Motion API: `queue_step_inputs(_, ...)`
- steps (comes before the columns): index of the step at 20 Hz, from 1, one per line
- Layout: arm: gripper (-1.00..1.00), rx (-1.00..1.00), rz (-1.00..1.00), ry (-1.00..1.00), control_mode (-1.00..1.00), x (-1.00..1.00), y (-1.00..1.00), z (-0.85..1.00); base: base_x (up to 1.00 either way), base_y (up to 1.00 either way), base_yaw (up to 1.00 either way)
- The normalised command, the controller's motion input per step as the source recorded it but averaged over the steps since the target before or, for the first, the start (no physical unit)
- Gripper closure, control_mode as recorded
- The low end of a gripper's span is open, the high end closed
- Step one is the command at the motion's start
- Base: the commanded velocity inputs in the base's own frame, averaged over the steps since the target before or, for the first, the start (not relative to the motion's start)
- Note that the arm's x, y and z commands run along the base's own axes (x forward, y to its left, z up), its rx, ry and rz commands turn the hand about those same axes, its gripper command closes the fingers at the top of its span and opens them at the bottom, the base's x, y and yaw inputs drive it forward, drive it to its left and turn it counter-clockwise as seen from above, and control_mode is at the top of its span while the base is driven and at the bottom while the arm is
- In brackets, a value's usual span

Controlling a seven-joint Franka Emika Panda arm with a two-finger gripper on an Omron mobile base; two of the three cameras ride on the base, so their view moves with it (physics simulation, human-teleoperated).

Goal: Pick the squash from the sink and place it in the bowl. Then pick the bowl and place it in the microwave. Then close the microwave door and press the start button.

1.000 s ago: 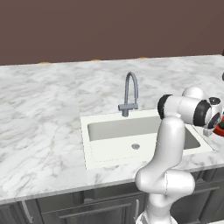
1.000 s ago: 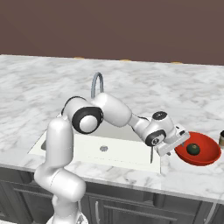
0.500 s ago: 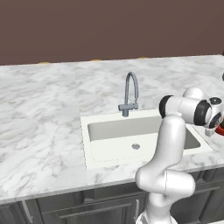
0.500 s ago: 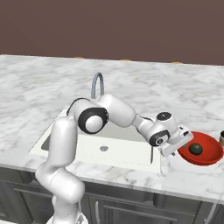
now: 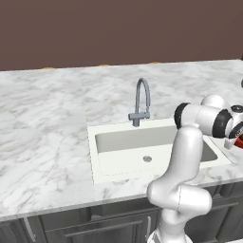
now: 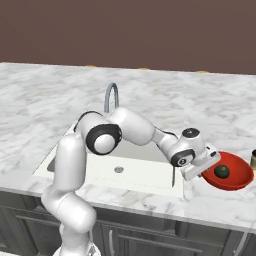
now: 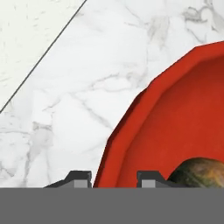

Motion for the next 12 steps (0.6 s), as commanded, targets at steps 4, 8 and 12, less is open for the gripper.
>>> queue_step_inputs(4,1.00,0.07,0.25,0.00,-1.00,-0.83,0.38,0.57,0.00,0.00,0.00)
queue_step_inputs(8,1.00,0.01,0.20,0.03,-1.00,-0.81,0.58,1.00,0.00,0.00,0.00)
queue_step_inputs(12,1.00,-0.02,0.20,0.02,-1.00,-0.80,0.68,1.00,0.00,0.00,0.00)
